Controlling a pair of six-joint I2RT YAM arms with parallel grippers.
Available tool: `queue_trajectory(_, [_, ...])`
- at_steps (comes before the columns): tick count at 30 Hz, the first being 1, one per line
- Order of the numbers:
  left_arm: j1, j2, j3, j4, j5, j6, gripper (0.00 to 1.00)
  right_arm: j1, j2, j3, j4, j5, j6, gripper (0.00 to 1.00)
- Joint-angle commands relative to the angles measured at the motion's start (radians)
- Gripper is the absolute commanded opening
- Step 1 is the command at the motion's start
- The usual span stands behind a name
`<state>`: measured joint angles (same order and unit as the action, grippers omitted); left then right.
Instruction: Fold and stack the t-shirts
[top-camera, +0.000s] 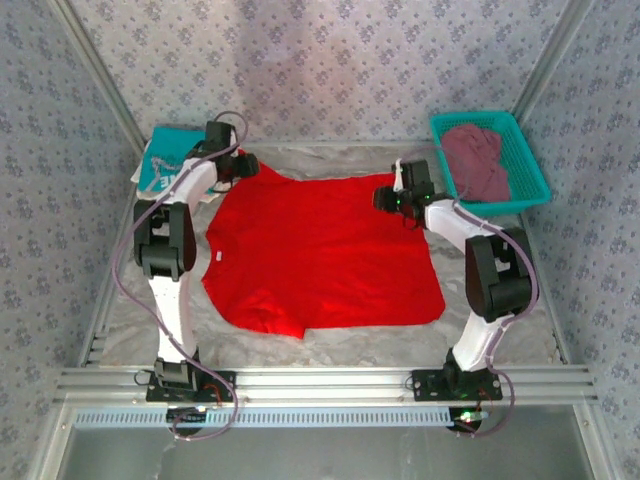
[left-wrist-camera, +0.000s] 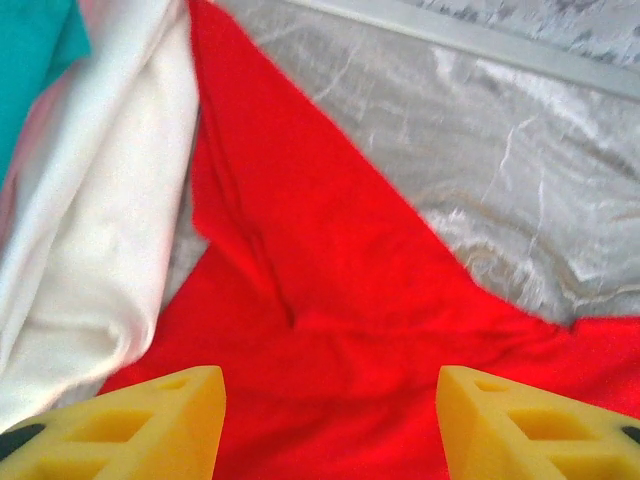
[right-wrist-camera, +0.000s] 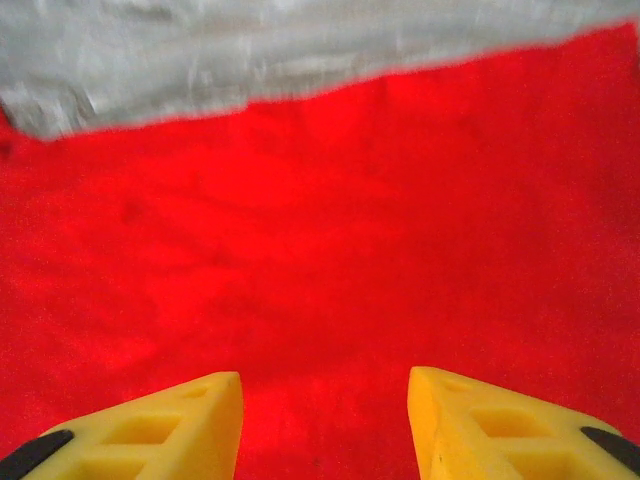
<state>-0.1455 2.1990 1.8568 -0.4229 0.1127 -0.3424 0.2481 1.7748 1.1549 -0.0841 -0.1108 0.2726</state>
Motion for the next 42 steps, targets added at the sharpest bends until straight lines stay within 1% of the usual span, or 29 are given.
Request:
queue_trajectory(1, [-0.009, 0.091, 0.131, -0.009, 0.007, 0.012, 0.57, 0.015, -0.005, -0.067, 0.056, -0.031, -0.003, 0.47])
queue_trajectory(5, [-0.014, 0.224, 0.355, -0.133, -0.004, 0.024, 0.57, 0.036, -0.071, -0.17, 0.121, 0.023, -0.017, 0.47])
queue_trajectory(10, [-0.019, 0.369, 0.603, -0.296, -0.062, 0.013, 0.6, 0.033, -0.12, -0.261, 0.172, 0.017, 0.007, 0.47])
queue_trajectory(11, [-0.022, 0.387, 0.634, -0.319, -0.086, 0.008, 0.61, 0.034, -0.13, -0.287, 0.196, 0.026, 0.014, 0.47])
queue_trajectory(13, [-0.027, 0.414, 0.686, -0.367, -0.135, -0.002, 0.63, 0.037, -0.162, -0.382, 0.311, 0.047, 0.019, 0.46])
queue_trajectory(15, [-0.031, 0.418, 0.692, -0.377, -0.149, 0.001, 0.62, 0.032, -0.176, -0.438, 0.39, 0.056, 0.044, 0.46])
queue_trajectory(18, [-0.036, 0.426, 0.684, -0.355, -0.15, 0.011, 0.56, 0.032, -0.169, -0.409, 0.363, 0.007, 0.053, 0.47])
queue_trajectory(20, [-0.036, 0.441, 0.694, -0.353, -0.145, 0.008, 0.56, 0.049, -0.17, -0.407, 0.358, 0.02, 0.051, 0.46])
queue_trajectory(22, [-0.035, 0.455, 0.704, -0.356, -0.14, -0.001, 0.55, 0.057, -0.18, -0.432, 0.389, 0.021, 0.072, 0.47])
queue_trajectory(24, [-0.036, 0.468, 0.704, -0.358, -0.132, -0.008, 0.51, 0.057, -0.191, -0.448, 0.41, 0.014, 0.094, 0.46])
queue_trajectory(29, [-0.039, 0.487, 0.705, -0.369, -0.135, -0.014, 0.5, 0.057, -0.193, -0.45, 0.409, 0.011, 0.105, 0.46])
queue_trajectory(30, [-0.039, 0.486, 0.704, -0.372, -0.139, -0.015, 0.46, 0.057, -0.193, -0.453, 0.414, 0.009, 0.11, 0.46])
queue_trajectory(32, [-0.039, 0.483, 0.706, -0.377, -0.147, -0.017, 0.34, 0.056, -0.191, -0.453, 0.416, 0.004, 0.118, 0.46])
queue_trajectory(34, [-0.04, 0.475, 0.704, -0.383, -0.161, -0.023, 0.3, 0.056, -0.19, -0.452, 0.419, -0.004, 0.122, 0.46])
queue_trajectory(38, [-0.048, 0.451, 0.704, -0.377, -0.172, -0.021, 0.08, 0.058, -0.202, -0.455, 0.413, -0.015, 0.126, 0.46])
queue_trajectory(40, [-0.051, 0.44, 0.703, -0.377, -0.187, -0.022, 0.05, 0.058, -0.211, -0.461, 0.416, -0.009, 0.128, 0.46])
queue_trajectory(41, [-0.052, 0.435, 0.704, -0.377, -0.188, -0.024, 0.01, 0.059, -0.213, -0.464, 0.419, -0.007, 0.128, 0.46])
queue_trajectory(42, [-0.052, 0.43, 0.704, -0.376, -0.188, -0.027, 0.0, 0.058, -0.212, -0.465, 0.419, -0.009, 0.13, 0.46])
